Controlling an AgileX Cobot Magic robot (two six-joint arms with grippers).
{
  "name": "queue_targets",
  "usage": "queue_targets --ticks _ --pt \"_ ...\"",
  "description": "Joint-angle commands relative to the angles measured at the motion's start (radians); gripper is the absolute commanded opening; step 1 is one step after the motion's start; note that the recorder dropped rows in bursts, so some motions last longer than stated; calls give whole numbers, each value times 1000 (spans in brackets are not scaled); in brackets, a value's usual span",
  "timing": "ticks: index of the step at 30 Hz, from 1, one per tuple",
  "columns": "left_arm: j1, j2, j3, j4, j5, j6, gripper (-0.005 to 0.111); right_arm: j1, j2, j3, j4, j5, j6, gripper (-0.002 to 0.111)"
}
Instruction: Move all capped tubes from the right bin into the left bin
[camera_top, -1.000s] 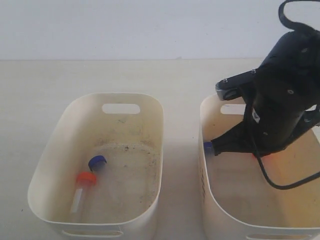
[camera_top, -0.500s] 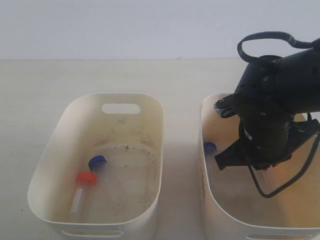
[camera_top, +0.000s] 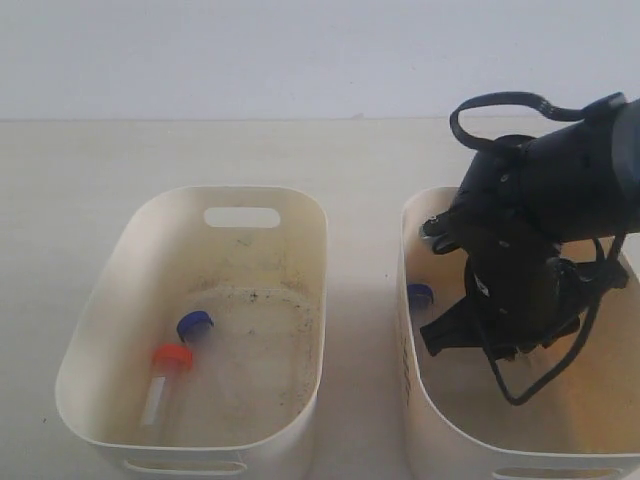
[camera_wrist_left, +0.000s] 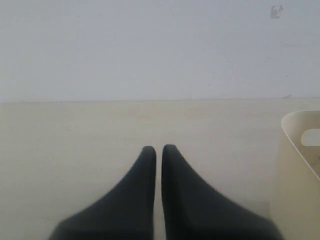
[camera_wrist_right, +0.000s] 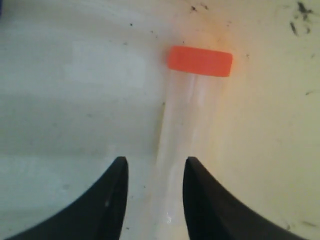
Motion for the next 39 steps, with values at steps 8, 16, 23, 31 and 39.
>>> queue_targets --ticks 8,16,23,31,39 --pt "-7 4 -2 -3 -7 -4 4 0 25 0 -165 123 49 36" --pt "-7 4 -2 -3 -7 -4 4 0 25 0 -159 98 55 37" --pt "-7 4 -2 -3 -7 -4 4 4 25 0 -100 61 55 37" --pt "-7 4 -2 -3 -7 -4 4 19 18 -4 -173 169 91 36" --pt "-7 4 -2 -3 -7 -4 4 19 18 -4 -183 214 108 36"
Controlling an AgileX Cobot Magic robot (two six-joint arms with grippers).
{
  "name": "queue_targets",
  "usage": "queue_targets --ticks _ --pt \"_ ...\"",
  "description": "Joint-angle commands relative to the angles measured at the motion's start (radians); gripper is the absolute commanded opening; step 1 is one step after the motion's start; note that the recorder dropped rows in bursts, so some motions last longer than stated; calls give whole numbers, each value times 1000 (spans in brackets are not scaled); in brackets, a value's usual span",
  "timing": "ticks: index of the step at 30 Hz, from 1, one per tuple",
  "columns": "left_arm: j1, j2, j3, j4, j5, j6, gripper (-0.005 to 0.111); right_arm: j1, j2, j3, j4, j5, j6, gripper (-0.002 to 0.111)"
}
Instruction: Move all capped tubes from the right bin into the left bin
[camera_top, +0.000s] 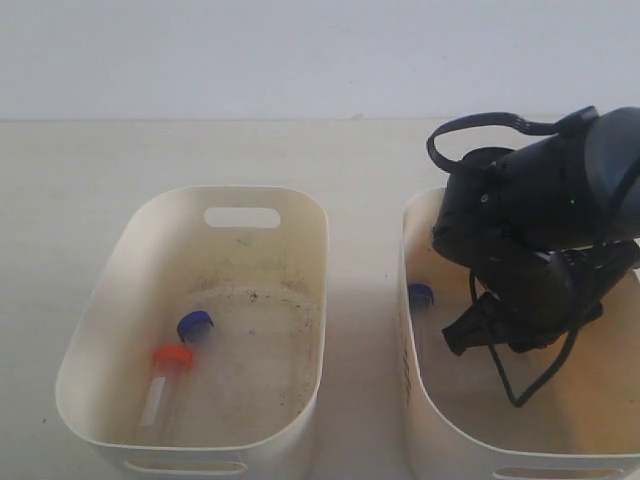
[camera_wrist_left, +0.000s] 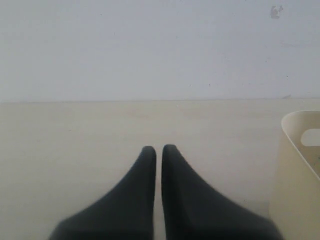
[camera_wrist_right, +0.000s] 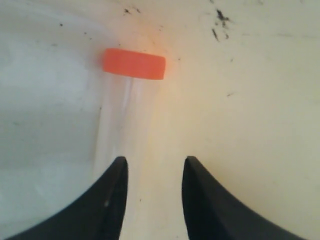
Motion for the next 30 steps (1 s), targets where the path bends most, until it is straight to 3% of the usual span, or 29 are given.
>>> queue_targets --ticks 1,14,18,20,26,30 --pt "-7 4 -2 -3 -7 -4 4 -6 -6 -1 -27 85 18 36" --pt "-7 4 -2 -3 -7 -4 4 -1 -10 -76 35 112 -1 36" --pt "-7 4 -2 -3 -7 -4 4 45 -10 -76 31 106 22 36" --pt "-7 4 -2 -3 -7 -4 4 69 -10 -76 28 91 33 32" --pt "-7 4 -2 -3 -7 -4 4 84 -10 -76 28 96 37 1" --pt "-7 4 -2 -3 -7 -4 4 84 -1 -75 32 101 42 5"
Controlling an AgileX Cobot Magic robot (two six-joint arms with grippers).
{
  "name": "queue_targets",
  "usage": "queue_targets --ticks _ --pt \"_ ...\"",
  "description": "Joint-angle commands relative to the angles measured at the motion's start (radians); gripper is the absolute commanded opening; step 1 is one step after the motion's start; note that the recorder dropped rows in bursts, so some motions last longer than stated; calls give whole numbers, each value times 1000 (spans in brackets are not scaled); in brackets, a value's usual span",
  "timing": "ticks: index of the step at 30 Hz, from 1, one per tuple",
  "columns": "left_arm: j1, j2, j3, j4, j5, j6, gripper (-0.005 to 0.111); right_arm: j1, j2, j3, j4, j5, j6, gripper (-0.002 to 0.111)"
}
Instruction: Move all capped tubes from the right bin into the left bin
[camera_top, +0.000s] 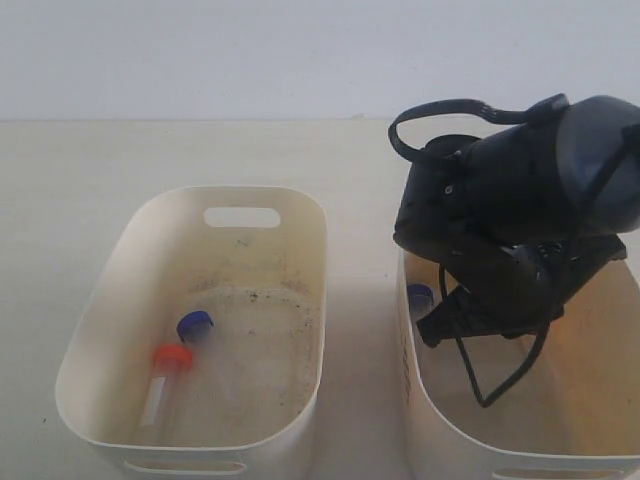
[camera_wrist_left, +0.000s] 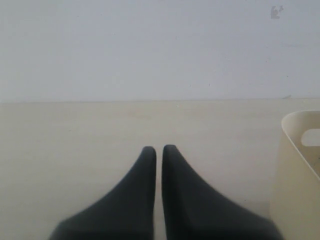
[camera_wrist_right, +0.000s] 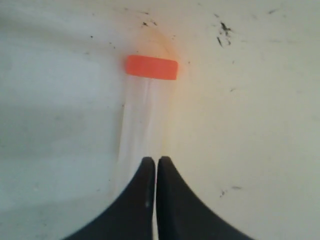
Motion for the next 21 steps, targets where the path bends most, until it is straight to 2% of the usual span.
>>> queue_targets --ticks 1,3,8,21 --pt "-7 4 -2 -3 -7 -4 4 2 4 -2 3 13 7 5" --pt "-7 4 -2 -3 -7 -4 4 2 27 -2 4 15 7 10" --pt "-7 4 -2 -3 -7 -4 4 2 42 -2 -20 13 37 32" --pt "-7 4 -2 -3 -7 -4 4 2 43 -2 2 0 42 32"
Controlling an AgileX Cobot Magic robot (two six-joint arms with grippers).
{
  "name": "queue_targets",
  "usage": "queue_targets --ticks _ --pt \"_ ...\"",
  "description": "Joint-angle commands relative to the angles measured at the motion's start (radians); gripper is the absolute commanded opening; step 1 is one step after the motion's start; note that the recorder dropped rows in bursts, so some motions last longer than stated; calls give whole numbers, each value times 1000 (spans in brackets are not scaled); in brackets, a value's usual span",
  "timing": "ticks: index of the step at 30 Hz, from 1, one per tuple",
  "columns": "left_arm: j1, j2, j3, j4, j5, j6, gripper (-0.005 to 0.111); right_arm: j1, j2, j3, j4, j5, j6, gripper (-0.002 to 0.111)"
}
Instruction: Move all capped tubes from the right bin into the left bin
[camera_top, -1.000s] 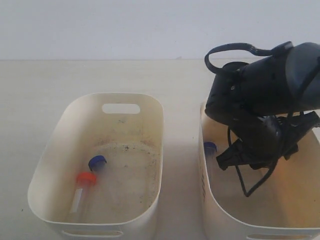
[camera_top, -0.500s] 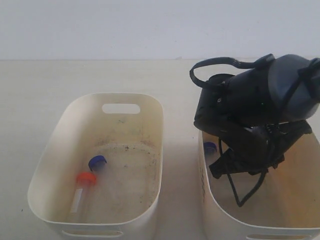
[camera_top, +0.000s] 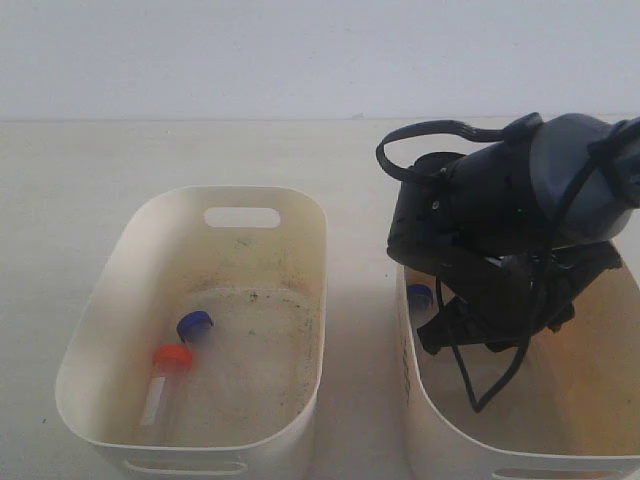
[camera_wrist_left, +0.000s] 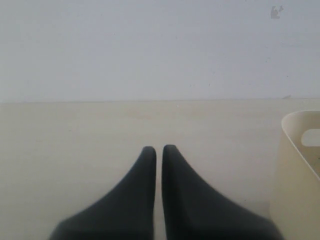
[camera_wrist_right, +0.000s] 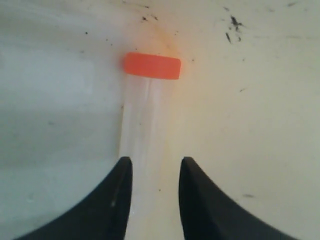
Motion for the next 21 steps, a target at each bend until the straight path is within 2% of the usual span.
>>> queue_targets --ticks 1,18,21 --pt "-7 4 -2 -3 -7 -4 4 2 -1 -2 20 -3 18 32" --pt "-7 4 -2 -3 -7 -4 4 2 67 -2 19 50 15 33" --pt "-7 4 -2 -3 -7 -4 4 2 67 -2 22 58 15 41"
